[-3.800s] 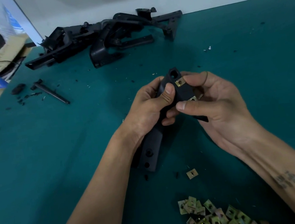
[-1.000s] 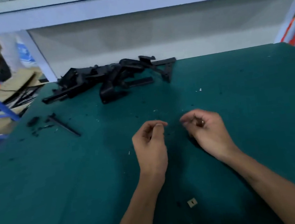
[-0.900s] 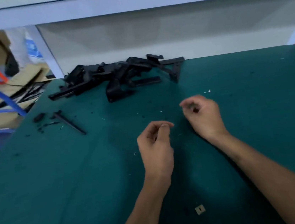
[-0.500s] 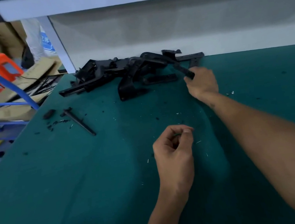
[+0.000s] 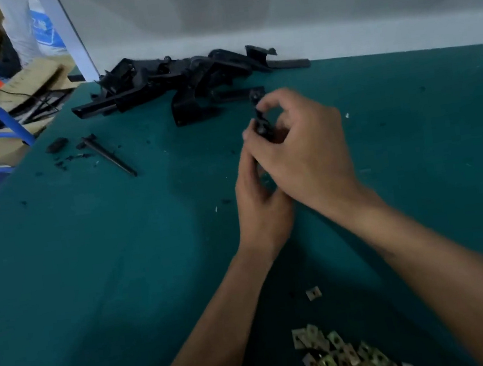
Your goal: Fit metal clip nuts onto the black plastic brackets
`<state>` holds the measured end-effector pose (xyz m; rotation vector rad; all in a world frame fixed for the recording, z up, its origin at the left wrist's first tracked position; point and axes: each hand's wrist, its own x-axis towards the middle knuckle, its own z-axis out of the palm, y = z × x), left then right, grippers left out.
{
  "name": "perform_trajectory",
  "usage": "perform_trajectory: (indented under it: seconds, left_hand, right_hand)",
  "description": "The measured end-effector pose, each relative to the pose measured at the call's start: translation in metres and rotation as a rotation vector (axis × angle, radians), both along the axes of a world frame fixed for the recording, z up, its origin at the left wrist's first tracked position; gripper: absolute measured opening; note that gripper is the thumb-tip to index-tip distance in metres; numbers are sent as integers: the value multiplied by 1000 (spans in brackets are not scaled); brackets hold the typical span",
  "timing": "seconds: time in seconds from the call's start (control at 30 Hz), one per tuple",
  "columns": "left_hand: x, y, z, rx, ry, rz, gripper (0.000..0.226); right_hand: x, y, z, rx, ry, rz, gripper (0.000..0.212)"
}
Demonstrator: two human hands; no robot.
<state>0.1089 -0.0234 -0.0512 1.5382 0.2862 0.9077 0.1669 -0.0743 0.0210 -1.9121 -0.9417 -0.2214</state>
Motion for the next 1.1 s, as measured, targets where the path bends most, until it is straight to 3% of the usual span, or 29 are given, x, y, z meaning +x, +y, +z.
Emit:
perform_trajectory:
  seconds: [0.1, 0.17, 0.23, 0.33, 0.4, 0.5, 0.57, 0.73, 0.83, 0.9, 1.0, 1.1]
  left_hand:
    - [-2, 0, 1, 22, -94, 54, 33]
    - [-2, 0, 1, 48, -132, 126, 28]
    - [-1, -1, 3, -154, -175, 119, 31]
    - [-1, 4, 13, -787, -234, -136, 31]
    - [-3, 12, 16, -942, -180, -236, 34]
    - [-5, 17, 19, -995, -96, -381, 38]
    - [-6, 18, 19, -1018, -54, -468, 39]
    - [-6, 19, 17, -908, 28, -641, 51]
    - [-9, 19, 15, -834, 62, -656, 29]
    - [-10, 20, 14, -811, 113, -605, 14]
    - [-10, 19, 13, -758, 206, -552, 8]
    - [-10, 17, 13, -760, 202, -570, 10]
  right_hand:
    - [-10, -18, 14, 96, 303, 180, 22]
    - [-9, -36, 18, 308, 559, 320, 11]
    - [-5, -61, 11, 440, 658, 315, 12]
    - [-5, -102, -17, 211, 546, 307, 11]
    - [-12, -124, -36, -40, 487, 397, 8]
    - [-22, -139, -56, -388, 381, 517, 24]
    - [-26, -140, -64, -509, 249, 523, 32]
    - [-32, -133, -69, -476, 29, 477, 5]
    - [-23, -129, -75, -440, -55, 432, 7]
    - [-14, -126, -79, -320, 64, 333, 14]
    - [2, -116, -79, -31, 510, 184, 28]
    - [17, -100, -73, 295, 816, 121, 25]
